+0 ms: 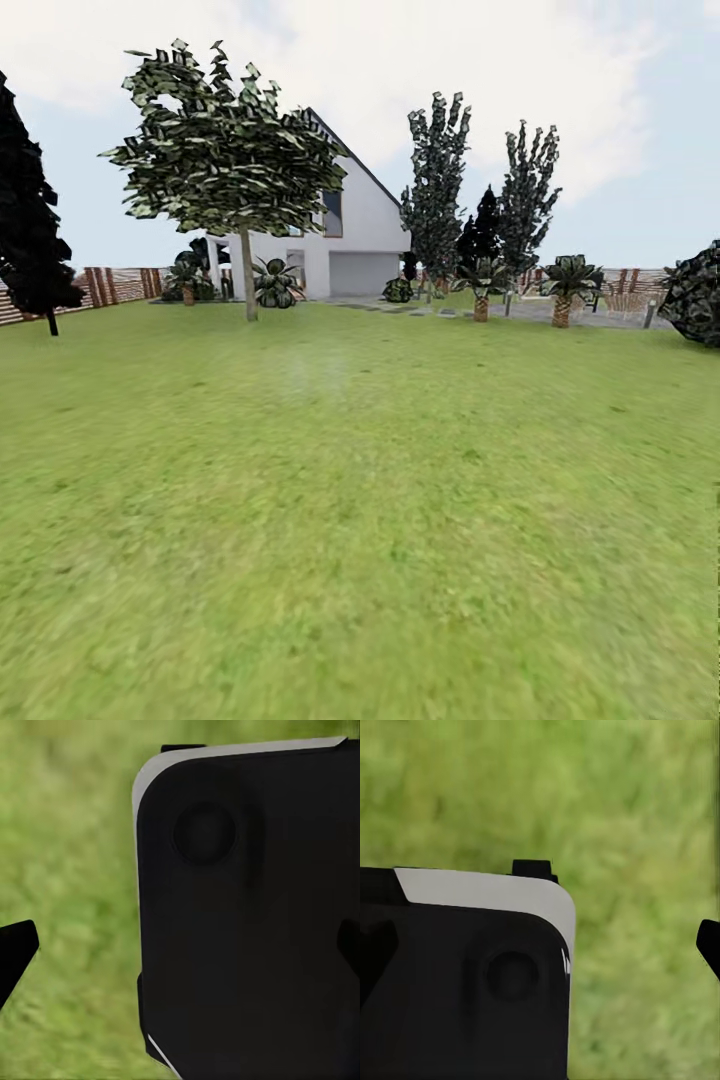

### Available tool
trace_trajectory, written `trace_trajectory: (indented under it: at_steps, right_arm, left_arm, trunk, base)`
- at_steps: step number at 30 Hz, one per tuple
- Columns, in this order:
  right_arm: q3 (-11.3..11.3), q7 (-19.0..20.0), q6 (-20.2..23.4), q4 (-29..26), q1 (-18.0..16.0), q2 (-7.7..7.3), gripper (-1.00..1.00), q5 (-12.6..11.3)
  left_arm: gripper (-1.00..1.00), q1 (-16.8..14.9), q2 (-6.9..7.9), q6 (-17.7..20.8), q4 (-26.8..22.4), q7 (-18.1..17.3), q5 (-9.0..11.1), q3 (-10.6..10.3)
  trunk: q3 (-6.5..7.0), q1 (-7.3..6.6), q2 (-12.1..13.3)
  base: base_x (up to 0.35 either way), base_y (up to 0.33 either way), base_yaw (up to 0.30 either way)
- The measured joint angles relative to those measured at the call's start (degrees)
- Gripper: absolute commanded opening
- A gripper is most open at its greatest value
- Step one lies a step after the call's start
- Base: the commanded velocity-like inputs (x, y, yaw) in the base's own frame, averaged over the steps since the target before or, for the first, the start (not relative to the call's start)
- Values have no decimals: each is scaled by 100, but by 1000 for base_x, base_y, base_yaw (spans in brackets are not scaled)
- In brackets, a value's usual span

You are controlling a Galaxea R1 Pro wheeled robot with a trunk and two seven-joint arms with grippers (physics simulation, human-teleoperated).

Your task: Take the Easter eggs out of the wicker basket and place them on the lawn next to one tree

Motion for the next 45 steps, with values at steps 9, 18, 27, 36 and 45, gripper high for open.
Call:
trace_trajectory:
  at_steps: [9, 18, 27, 36, 45]
  right_arm:
    - [-8, -16, 0, 0, 0, 0, 100, 0]
    - [-8, -16, 0, 0, 0, 0, 100, 0]
    - [-1, -16, 0, 0, 0, 0, 100, 0]
    - [-7, -16, 0, 0, 0, 0, 100, 0]
    - [-8, -16, 0, 0, 0, 0, 100, 0]
  left_arm:
    - [100, 0, 0, 0, -6, 0, 0, 2]
    - [100, 0, 0, 0, -7, 0, 0, 3]
    - [100, 0, 0, 0, -7, 0, 0, 2]
    - [100, 0, 0, 0, -7, 0, 0, 5]
    - [100, 0, 2, 0, -7, 0, 0, 3]
  trunk:
    - [0, 0, 0]
    - [0, 0, 0]
    - [0, 0, 0]
    - [0, 0, 0]
    - [0, 0, 0]
  base:
    - [338, 0, -18]
    - [338, 0, 0]
    - [338, 0, 0]
    - [338, 0, 0]
    - [338, 0, 0]
